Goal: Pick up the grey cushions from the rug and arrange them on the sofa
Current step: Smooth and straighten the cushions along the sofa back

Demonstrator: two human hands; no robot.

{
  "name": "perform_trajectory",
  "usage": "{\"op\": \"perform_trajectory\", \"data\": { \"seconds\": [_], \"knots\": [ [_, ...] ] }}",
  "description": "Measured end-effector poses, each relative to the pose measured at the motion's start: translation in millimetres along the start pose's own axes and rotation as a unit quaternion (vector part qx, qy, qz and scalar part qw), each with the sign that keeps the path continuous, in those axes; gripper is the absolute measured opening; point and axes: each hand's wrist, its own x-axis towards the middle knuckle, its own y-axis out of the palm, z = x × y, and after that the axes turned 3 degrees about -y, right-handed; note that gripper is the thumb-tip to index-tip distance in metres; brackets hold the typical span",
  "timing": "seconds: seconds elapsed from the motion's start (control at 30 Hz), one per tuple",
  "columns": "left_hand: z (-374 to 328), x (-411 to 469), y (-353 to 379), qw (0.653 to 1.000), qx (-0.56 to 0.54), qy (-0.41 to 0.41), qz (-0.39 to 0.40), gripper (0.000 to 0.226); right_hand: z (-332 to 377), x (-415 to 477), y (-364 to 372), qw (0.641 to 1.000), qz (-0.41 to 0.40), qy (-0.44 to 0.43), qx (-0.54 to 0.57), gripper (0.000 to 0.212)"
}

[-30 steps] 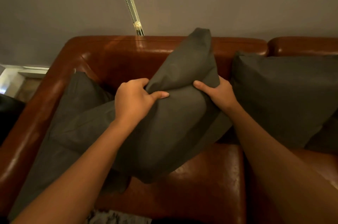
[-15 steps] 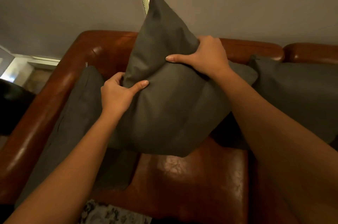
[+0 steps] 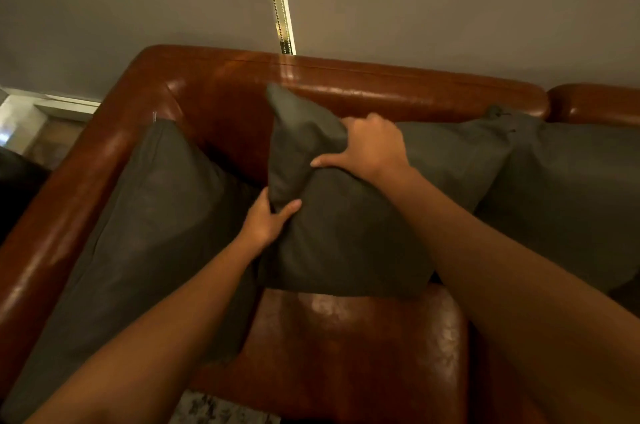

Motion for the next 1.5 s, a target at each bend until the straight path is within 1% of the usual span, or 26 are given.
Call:
{"op": "perform_trajectory", "data": {
  "seconds": [0.07,0.13,0.17,0.23,0.3,0.37,0.43,0.47,0.53,0.6,0.7,0.77,0.83,0.93,0.97,1.0,1.03,1.1,1.13,1.17,1.2,1.27,1.3,1.33,1.4,1.5],
  "knots": [
    [15.7,4.3,7.1,0.997,0.063,-0.042,0.031,0.064,-1.3,-2.4,24.2,0.997,0.067,-0.035,0.001,0.082],
    [20.0,4.9,8.8,0.996,0.067,-0.064,0.014,0.069,-5.1,-6.6,44.9,0.991,0.108,-0.08,-0.01,0.088],
    [18.9,4.9,8.2,0.996,0.065,-0.057,0.0,0.074,-8.8,-9.1,52.1,0.99,0.106,-0.093,-0.019,0.092],
    [12.6,6.1,8.3,0.997,0.075,-0.001,-0.013,0.091,-19.5,-13.9,60.0,0.992,0.091,-0.089,-0.018,0.102],
    [-0.3,3.4,11.4,0.982,0.167,0.081,-0.018,0.103,-33.8,-18.8,62.6,0.994,0.084,-0.069,-0.009,0.112],
    [-21.0,2.7,15.8,0.939,0.298,0.17,-0.037,0.109,-52.1,-21.7,61.6,0.996,0.082,-0.044,-0.013,0.123],
    [-48.9,10.6,14.0,0.895,0.367,0.248,-0.049,0.114,-74.4,-18.2,54.3,0.996,0.084,-0.016,-0.025,0.13],
    [-60.7,21.4,11.3,0.882,0.387,0.265,-0.05,0.115,-86.2,-12.7,47.9,0.996,0.09,-0.002,-0.028,0.133],
    [-87.5,43.8,1.3,0.865,0.435,0.247,-0.044,0.116,-106.5,3.8,30.8,0.991,0.127,0.017,-0.036,0.136],
    [-109.6,66.0,-7.6,0.839,0.501,0.214,-0.012,0.118,-119.3,21.4,18.5,0.984,0.176,0.013,-0.037,0.137],
    [-127.4,86.4,-7.5,0.784,0.577,0.203,0.106,0.124,-123.3,31.3,20.6,0.971,0.238,0.01,-0.026,0.139],
    [-129.3,93.0,-4.3,0.748,0.612,0.194,0.166,0.128,-118.9,30.1,26.2,0.965,0.255,0.013,-0.061,0.142],
    [-131.0,95.5,-1.3,0.714,0.649,0.192,0.178,0.134,-110.4,32.1,22.3,0.955,0.272,0.001,-0.122,0.141],
    [-137.2,96.4,4.0,0.668,0.688,0.211,0.186,0.141,-100.9,41.6,6.7,0.941,0.297,-0.033,-0.16,0.125],
    [-138.2,96.2,5.3,0.667,0.686,0.211,0.198,0.141,-99.8,43.9,4.3,0.939,0.301,-0.043,-0.159,0.122],
    [-137.4,96.1,6.0,0.679,0.673,0.201,0.215,0.14,-100.4,45.3,3.8,0.937,0.31,-0.047,-0.154,0.12],
    [-136.1,95.4,5.4,0.703,0.647,0.18,0.236,0.139,-101.6,45.6,3.8,0.936,0.322,-0.046,-0.136,0.117],
    [-132.9,92.4,2.1,0.756,0.586,0.12,0.267,0.136,-105.8,44.2,7.4,0.937,0.349,-0.008,-0.028,0.107],
    [-131.8,90.6,1.0,0.765,0.574,0.099,0.273,0.136,-106.4,42.0,11.1,0.933,0.357,0.022,0.045,0.105],
    [-131.5,88.3,0.9,0.761,0.582,0.087,0.276,0.138,-106.1,39.6,15.3,0.927,0.359,0.046,0.103,0.109],
    [-131.5,85.9,1.1,0.748,0.598,0.081,0.276,0.141,-106.1,37.6,19.6,0.924,0.355,0.053,0.129,0.118],
    [-131.0,80.4,2.7,0.729,0.624,0.086,0.267,0.143,-102.9,33.6,25.6,0.93,0.347,0.04,0.111,0.144],
    [-129.9,77.0,3.9,0.731,0.626,0.097,0.253,0.142,-100.4,31.0,26.7,0.936,0.34,0.033,0.09,0.149],
    [-127.4,73.4,5.2,0.739,0.622,0.113,0.233,0.139,-98.8,29.0,28.0,0.942,0.327,0.029,0.067,0.149],
    [-119.4,66.1,7.2,0.761,0.603,0.146,0.188,0.127,-95.4,26.2,28.9,0.957,0.291,0.017,0.007,0.138],
    [-105.3,54.8,8.7,0.775,0.589,0.191,0.128,0.099,-85.9,15.6,30.9,0.97,0.23,-0.033,-0.077,0.106]
  ]
}}
